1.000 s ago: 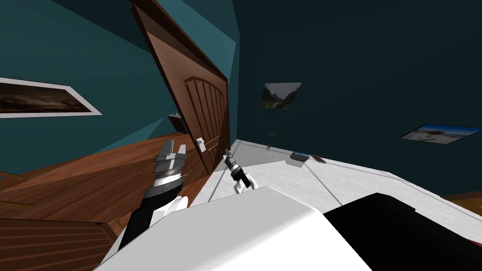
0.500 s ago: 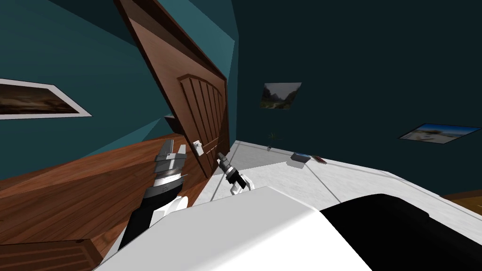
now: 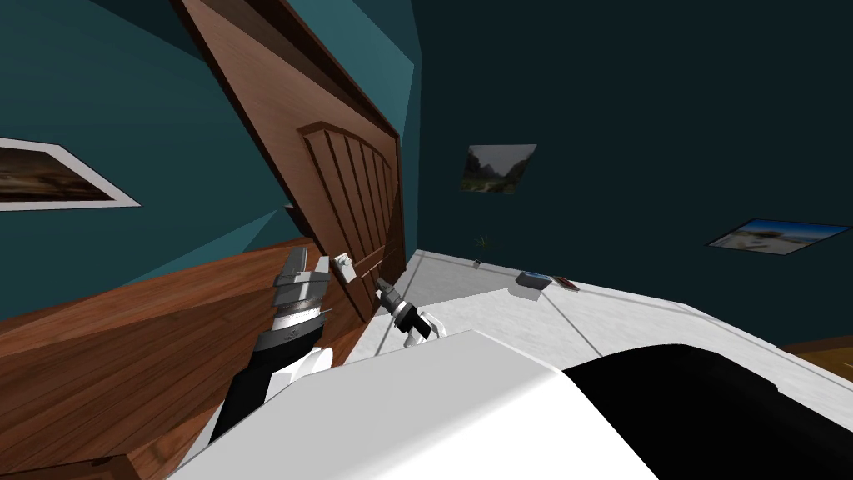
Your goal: Push the door open
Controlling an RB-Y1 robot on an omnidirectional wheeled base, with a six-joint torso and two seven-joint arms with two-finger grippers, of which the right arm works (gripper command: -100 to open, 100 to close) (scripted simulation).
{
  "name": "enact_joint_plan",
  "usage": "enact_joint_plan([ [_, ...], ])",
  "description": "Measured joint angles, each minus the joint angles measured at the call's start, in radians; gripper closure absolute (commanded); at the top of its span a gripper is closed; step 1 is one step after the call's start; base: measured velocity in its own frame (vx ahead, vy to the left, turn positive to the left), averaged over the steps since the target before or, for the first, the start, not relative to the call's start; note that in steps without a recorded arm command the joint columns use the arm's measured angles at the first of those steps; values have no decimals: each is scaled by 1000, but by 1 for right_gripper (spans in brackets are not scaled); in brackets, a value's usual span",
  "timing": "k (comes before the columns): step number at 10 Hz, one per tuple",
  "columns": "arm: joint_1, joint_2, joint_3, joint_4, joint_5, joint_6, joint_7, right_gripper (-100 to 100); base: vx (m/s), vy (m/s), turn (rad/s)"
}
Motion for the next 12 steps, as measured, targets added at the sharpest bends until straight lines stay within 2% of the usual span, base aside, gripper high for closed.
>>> enact_joint_plan([
  [1, -16, 2, 12, 11, -2, 8, -5, -100, 102, -3, -27],
  [2, -18, 5, 28, 19, 0, 11, -6, -100, 64, -7, -3],
  [3, -24, 8, 35, 35, 0, 6, -6, -100, 83, 12, -27],
  [4, -44, 15, 50, 69, -1, -2, -10, -100, 160, 10, -40],
  [5, -63, 13, 72, 89, -3, -2, -18, -100, 159, 14, -21],
  [6, -68, 16, 91, 99, -2, 2, -21, -100, 156, 27, -34],
  [8, -100, 32, 135, 145, -1, 10, -25, -100, 187, 9, -36],
  [9, -118, 35, 157, 178, -2, 2, -32, -100, 217, 16, -37],
  [10, -125, 29, 180, 182, -3, 6, -38, -100, 194, 8, -29],
  [12, -151, 36, 216, 219, -4, 9, -46, -100, 168, 12, -23],
])
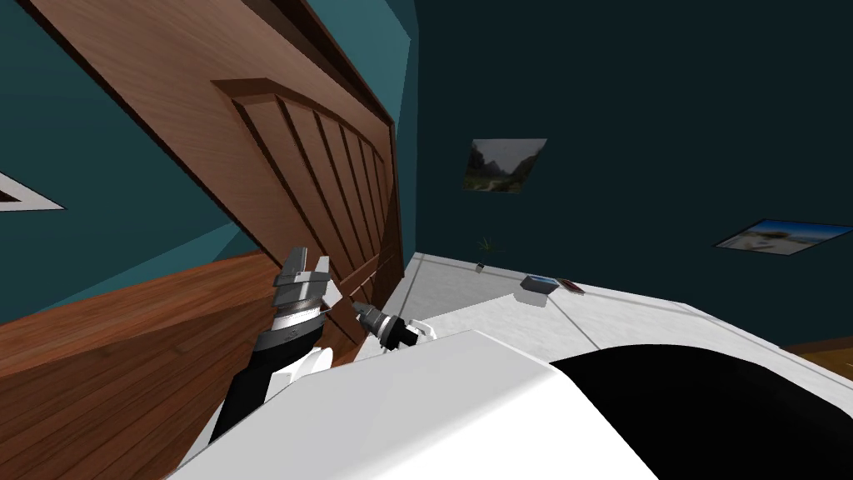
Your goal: Push the door open
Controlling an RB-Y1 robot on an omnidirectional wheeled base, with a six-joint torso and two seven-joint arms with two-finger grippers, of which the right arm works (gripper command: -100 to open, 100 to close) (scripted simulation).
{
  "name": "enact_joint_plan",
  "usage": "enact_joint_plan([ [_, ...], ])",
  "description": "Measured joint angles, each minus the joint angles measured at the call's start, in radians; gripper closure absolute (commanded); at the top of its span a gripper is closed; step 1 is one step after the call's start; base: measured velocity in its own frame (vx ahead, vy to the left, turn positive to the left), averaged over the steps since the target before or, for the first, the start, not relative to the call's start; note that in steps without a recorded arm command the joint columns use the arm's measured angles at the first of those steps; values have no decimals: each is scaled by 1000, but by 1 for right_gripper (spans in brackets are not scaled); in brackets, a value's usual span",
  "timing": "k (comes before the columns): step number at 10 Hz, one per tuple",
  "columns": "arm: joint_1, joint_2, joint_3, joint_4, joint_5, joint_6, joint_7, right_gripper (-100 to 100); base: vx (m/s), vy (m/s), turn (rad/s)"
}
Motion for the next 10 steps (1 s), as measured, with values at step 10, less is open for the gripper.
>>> enact_joint_plan([
  [10, -74, 12, 91, 106, -3, 9, -25, -100, 138, 87, 1],
])
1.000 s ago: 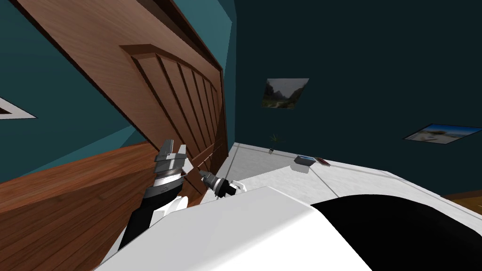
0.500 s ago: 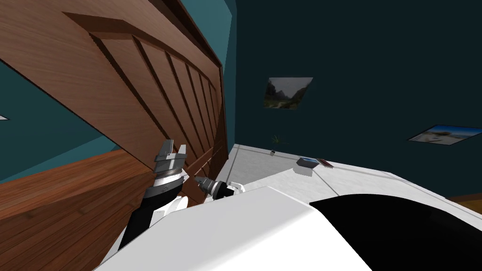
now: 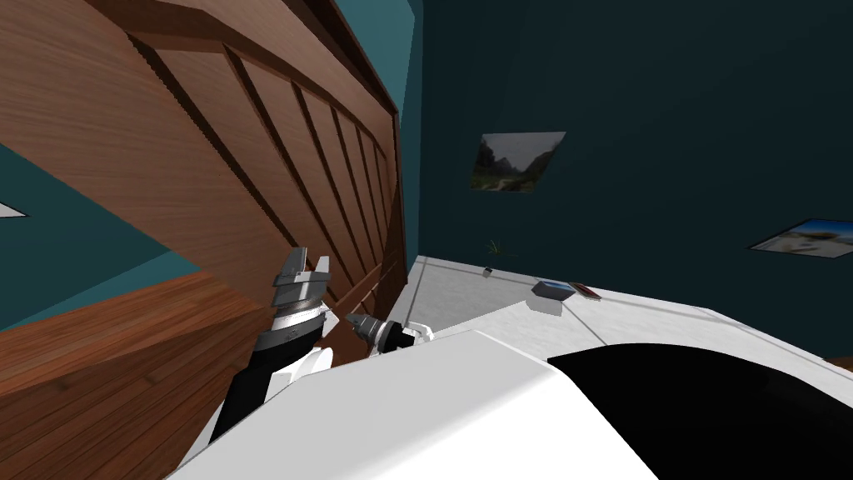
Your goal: Push the door open
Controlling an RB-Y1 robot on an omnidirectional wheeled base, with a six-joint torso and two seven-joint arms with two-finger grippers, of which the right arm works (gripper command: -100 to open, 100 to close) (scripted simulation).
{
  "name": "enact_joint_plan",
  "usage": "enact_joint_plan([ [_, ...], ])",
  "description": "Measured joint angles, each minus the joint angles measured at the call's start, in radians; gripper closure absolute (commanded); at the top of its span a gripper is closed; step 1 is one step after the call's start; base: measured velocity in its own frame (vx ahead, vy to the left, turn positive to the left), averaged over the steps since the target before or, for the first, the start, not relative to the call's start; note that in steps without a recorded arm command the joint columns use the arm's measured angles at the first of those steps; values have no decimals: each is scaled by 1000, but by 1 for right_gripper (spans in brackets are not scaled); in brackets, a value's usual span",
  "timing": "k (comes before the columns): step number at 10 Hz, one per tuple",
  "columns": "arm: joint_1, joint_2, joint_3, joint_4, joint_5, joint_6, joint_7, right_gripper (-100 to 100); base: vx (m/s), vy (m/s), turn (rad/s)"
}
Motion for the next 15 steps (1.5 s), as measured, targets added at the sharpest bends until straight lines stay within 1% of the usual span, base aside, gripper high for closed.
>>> enact_joint_plan([
  [2, 0, -1, -6, 7, 1, 0, 1, -100, 112, 211, 35],
  [4, 0, 6, -13, 17, 2, 0, 3, -100, 97, 159, 30],
  [6, 1, 18, -19, 25, 3, 1, 5, -100, 69, 169, 30],
  [7, 1, 26, -22, 32, 3, -1, 5, -100, 29, 178, -4],
  [8, 0, 37, -25, 39, 4, -3, 6, -100, 13, 71, -18],
  [9, 0, 38, -25, 40, 4, -4, 7, 100, 0, -15, 11],
  [14, 0, 37, -25, 39, 4, -3, 6, 100, -3, -14, 1],
  [15, 0, 37, -25, 39, 4, -3, 6, -100, -110, -35, -99],
])
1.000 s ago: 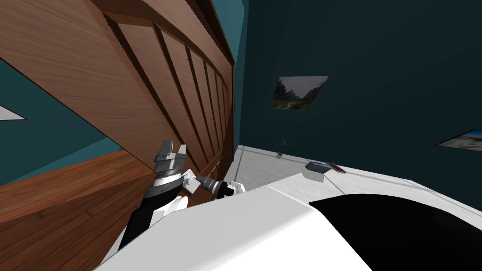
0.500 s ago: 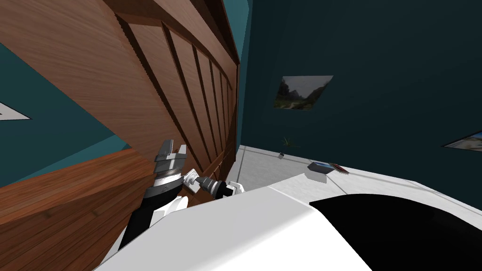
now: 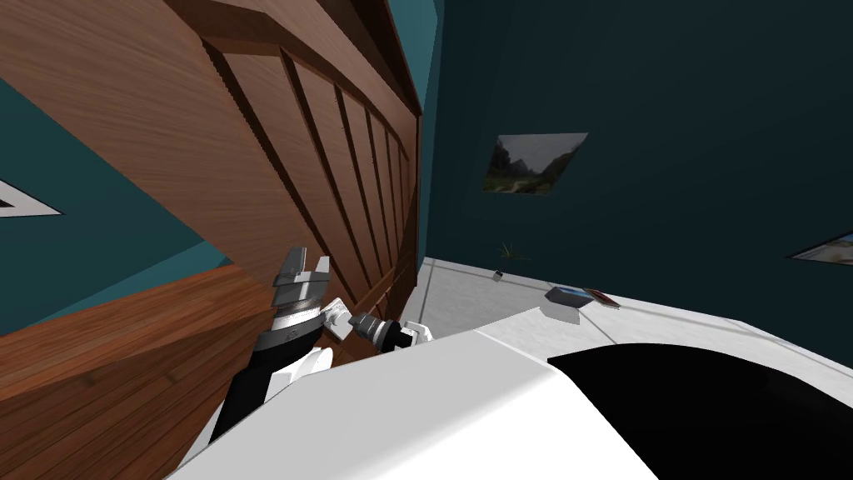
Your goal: Push the door open
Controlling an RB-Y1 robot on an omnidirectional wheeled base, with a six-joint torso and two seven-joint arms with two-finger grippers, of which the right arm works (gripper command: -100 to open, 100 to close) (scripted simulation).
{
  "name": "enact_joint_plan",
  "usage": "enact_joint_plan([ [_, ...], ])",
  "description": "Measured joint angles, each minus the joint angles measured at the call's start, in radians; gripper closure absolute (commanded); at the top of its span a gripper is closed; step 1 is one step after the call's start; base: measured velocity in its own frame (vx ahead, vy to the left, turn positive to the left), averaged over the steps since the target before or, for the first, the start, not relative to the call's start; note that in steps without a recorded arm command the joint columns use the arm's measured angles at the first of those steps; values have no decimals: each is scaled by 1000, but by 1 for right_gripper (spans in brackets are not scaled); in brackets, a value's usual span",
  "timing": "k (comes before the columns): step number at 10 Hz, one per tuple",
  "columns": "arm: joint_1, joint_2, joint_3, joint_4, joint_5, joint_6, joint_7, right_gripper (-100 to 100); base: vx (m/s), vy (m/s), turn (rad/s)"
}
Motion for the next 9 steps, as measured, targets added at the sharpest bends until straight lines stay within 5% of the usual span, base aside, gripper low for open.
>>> enact_joint_plan([
  [2, 5, -17, -28, 2, 3, 6, 10, -100, -206, -110, -110],
  [4, 7, -6, -56, 9, 4, 6, 19, -100, -150, -90, -58],
  [9, 2, -19, -69, 16, 6, 12, 24, -100, 72, 151, 22],
])
